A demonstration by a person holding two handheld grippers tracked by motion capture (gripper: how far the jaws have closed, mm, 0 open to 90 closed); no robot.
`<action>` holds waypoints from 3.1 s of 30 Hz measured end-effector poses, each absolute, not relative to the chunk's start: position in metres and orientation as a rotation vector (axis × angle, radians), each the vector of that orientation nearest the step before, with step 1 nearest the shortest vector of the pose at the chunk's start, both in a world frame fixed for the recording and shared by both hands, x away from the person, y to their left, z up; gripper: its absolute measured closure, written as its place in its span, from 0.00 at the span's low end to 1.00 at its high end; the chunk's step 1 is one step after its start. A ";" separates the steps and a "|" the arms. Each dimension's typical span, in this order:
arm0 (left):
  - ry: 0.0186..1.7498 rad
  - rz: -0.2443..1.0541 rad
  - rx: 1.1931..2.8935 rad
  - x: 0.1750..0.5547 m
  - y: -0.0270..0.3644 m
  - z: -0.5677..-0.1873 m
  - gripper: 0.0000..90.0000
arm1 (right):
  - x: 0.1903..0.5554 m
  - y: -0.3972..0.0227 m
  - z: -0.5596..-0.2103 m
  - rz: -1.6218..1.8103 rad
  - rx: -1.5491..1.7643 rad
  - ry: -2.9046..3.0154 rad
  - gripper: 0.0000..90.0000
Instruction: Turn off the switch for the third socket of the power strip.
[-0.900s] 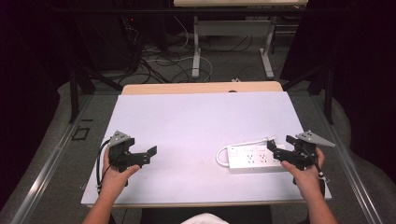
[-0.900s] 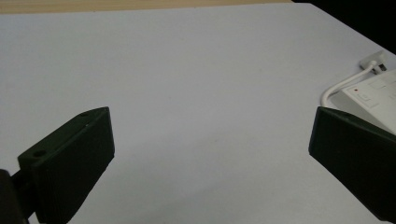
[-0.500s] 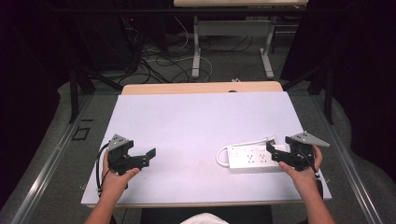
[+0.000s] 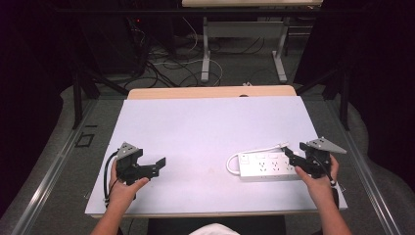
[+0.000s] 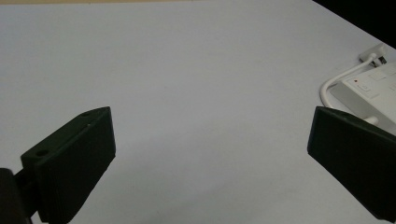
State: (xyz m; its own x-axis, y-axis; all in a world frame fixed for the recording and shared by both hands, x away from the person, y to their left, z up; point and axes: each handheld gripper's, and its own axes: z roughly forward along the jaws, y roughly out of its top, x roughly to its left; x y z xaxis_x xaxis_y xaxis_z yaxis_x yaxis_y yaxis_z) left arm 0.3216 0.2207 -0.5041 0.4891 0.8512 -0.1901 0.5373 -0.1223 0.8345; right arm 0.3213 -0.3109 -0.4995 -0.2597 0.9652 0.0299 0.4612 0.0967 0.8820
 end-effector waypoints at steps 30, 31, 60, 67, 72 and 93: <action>1.162 0.418 1.817 0.321 0.218 -0.507 0.03 | 0.342 -0.321 -0.515 1.013 1.529 1.820 0.64; 1.163 0.418 1.817 0.321 0.218 -0.507 0.03 | 0.343 -0.321 -0.516 1.015 1.525 1.823 0.65; 1.179 0.422 1.818 0.322 0.219 -0.509 0.05 | 0.354 -0.326 -0.525 0.997 1.704 1.857 0.88; 1.187 0.421 1.816 0.322 0.220 -0.509 0.06 | 0.356 -0.323 -0.526 0.986 1.720 1.867 0.93; 1.186 0.421 1.815 0.322 0.220 -0.509 0.06 | 0.357 -0.323 -0.527 0.980 1.724 1.877 0.96; 1.183 0.421 1.823 0.323 0.220 -0.510 0.06 | 0.360 -0.320 -0.530 0.969 1.758 1.892 0.98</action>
